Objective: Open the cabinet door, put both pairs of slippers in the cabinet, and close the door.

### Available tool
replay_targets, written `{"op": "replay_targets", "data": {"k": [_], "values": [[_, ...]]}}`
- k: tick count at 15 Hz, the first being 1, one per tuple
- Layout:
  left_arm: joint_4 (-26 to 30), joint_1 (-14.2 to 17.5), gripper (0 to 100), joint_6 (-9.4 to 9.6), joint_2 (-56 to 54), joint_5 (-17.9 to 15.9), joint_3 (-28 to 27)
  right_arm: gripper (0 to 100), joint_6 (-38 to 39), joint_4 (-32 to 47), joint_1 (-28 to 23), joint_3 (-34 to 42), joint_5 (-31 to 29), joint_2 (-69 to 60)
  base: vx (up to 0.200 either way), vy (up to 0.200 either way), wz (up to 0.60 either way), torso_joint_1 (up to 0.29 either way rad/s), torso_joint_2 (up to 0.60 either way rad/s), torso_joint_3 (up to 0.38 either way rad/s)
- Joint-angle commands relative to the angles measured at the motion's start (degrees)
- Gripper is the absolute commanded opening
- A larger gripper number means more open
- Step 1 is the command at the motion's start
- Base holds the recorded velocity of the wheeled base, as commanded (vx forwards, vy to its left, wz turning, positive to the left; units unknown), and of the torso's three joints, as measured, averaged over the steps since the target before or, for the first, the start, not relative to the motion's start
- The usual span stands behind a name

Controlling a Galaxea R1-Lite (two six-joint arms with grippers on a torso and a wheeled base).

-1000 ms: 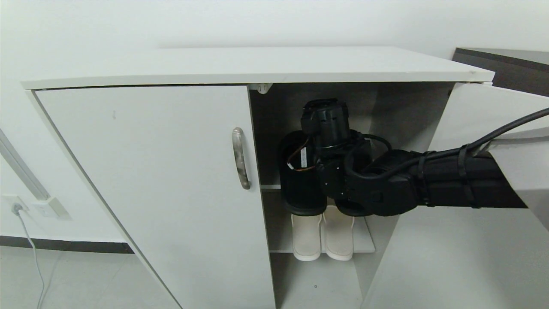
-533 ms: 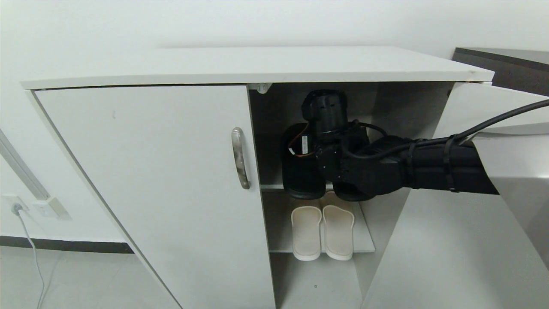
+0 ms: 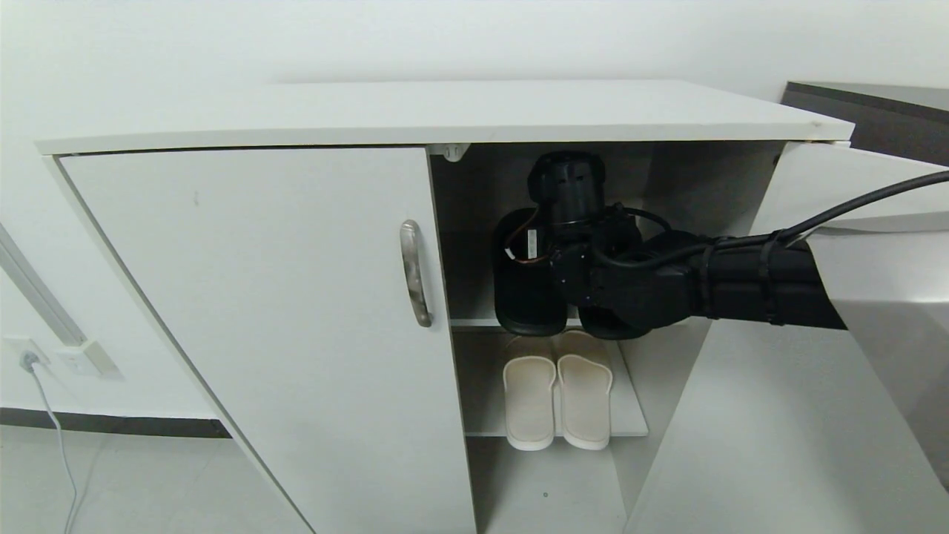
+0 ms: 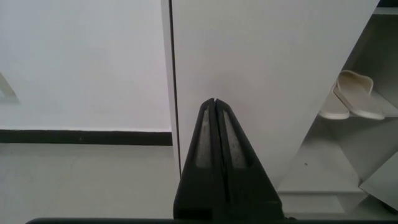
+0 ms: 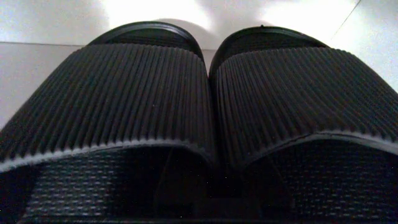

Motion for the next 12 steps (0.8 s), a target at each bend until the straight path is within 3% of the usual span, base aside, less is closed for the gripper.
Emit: {"op": "replay_targets", "data": {"k": [1,12], "values": [[-0.01,0.0,0,-0.02,-0.01,0.02,0.0,0,0.02,-0.11,-0.32,-0.01,0.0,0.14,0.0,0.0,0.0,0.0,0.0,0.0],[-0.01,0.0,0,-0.02,-0.01,0.02,0.0,0,0.64,-0.28,-1.03,1.48,0.09,1.19,0.0,0.0,0.0,0.0,0.0,0.0]]}}
